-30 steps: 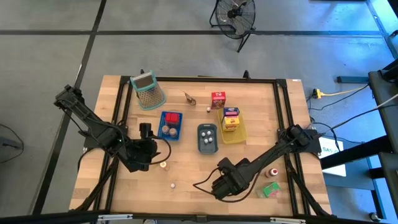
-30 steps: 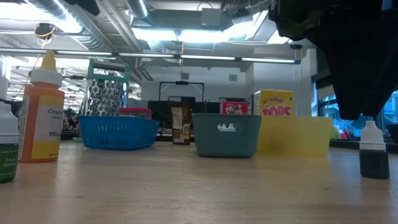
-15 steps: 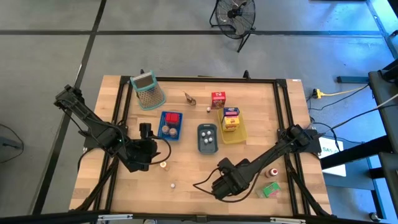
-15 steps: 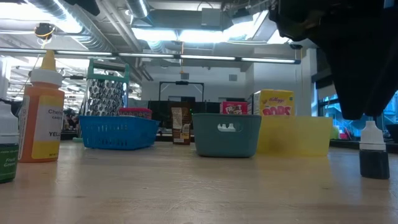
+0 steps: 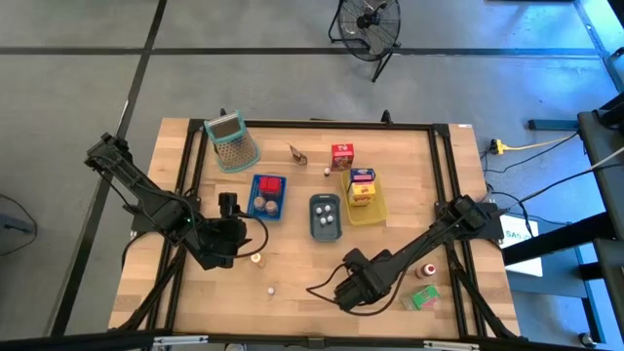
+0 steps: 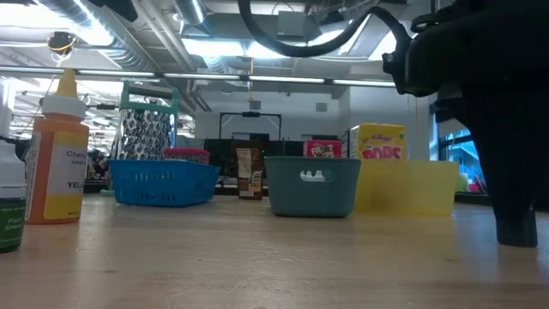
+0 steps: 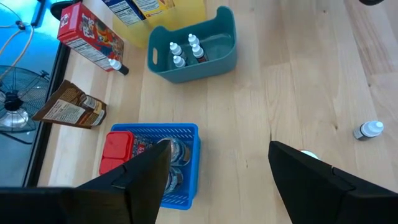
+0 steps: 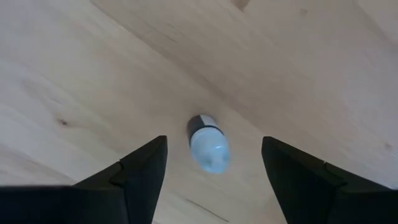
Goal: Pick & Place Kitchen Items
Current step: Put the small black food coloring into the green bin
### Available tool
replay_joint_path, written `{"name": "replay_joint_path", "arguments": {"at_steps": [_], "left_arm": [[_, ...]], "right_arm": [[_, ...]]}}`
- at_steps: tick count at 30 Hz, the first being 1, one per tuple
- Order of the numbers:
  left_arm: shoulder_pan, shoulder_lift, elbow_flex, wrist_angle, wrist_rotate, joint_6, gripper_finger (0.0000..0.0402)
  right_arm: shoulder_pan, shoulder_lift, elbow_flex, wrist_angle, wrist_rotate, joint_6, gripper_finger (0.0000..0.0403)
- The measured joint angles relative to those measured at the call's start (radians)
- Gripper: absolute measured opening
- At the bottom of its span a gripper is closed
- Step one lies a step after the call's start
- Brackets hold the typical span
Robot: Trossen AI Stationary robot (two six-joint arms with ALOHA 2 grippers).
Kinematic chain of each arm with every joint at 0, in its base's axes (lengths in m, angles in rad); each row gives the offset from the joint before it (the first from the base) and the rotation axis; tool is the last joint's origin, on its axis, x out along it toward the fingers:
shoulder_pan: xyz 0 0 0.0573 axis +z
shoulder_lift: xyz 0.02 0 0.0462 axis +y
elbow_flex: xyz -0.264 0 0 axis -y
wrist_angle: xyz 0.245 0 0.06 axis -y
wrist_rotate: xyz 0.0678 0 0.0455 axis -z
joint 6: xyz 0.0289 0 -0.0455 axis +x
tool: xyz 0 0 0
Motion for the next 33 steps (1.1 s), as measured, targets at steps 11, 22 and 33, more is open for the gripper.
{"name": "replay_joint_path", "arguments": {"at_steps": [11, 22, 33], "left_arm": [[0.0, 0.0, 0.0, 0.0, 0.0, 0.002, 0.0265], [0.0, 0.0, 0.0, 0.0, 0.0, 0.003, 0.0266], [0.0, 0.0, 0.0, 0.0, 0.0, 0.003, 0.0267]], "right_arm": [[-0.003, 0.0, 0.0, 0.034, 0.026, -0.033, 0.0257], [-0.009, 0.0, 0.0, 0.037, -0.011, -0.044, 0.0234], [-0.01, 0.0, 0.0, 0.036, -0.008, -0.044, 0.0209]]}}
